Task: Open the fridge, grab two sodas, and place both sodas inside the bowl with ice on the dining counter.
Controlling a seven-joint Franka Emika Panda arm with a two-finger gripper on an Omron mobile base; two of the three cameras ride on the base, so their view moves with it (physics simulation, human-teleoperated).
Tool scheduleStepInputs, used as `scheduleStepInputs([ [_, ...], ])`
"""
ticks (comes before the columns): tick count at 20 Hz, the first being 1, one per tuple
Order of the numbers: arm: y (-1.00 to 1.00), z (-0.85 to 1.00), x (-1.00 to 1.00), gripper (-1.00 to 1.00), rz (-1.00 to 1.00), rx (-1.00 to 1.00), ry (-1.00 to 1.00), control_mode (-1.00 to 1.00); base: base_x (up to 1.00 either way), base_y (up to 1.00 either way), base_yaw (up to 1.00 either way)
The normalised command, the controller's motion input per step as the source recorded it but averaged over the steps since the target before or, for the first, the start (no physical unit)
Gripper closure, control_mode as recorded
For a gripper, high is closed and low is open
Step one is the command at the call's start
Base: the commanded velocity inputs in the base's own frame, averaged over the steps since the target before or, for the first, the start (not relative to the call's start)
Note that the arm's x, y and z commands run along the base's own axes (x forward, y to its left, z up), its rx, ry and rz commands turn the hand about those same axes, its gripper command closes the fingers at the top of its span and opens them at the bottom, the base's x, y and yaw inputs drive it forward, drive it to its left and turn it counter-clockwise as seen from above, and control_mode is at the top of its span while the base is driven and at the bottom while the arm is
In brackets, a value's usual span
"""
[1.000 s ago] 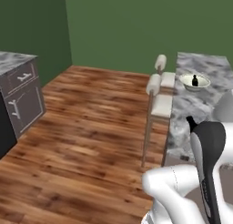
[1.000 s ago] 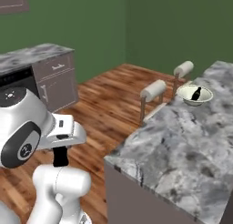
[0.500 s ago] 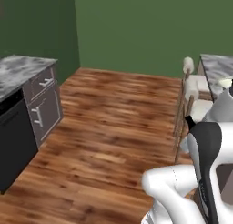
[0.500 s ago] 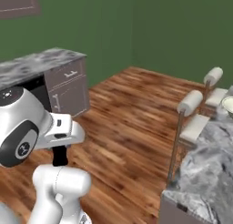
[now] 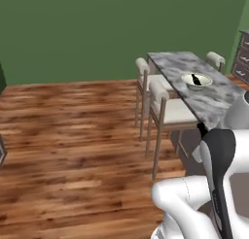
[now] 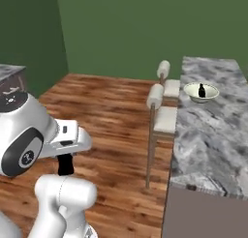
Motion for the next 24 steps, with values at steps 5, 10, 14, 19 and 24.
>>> scheduleStepInputs([
  [5, 0.00, 0.00, 0.00, 1.00, 0.00, 0.00, 0.00, 1.00, 0.64, 0.53, -0.57],
  [10, 0.00, 0.00, 0.00, 1.00, 0.00, 0.00, 0.00, 1.00, 0.63, 0.72, -0.49],
  [14, 0.00, 0.00, 0.00, 1.00, 0.00, 0.00, 0.00, 1.00, 0.62, 0.66, -0.51],
  [19, 0.00, 0.00, 0.00, 1.00, 0.00, 0.00, 0.00, 1.00, 0.45, 0.59, -0.55],
  [24, 0.00, 0.00, 0.00, 1.00, 0.00, 0.00, 0.00, 1.00, 0.50, 0.53, -0.53],
])
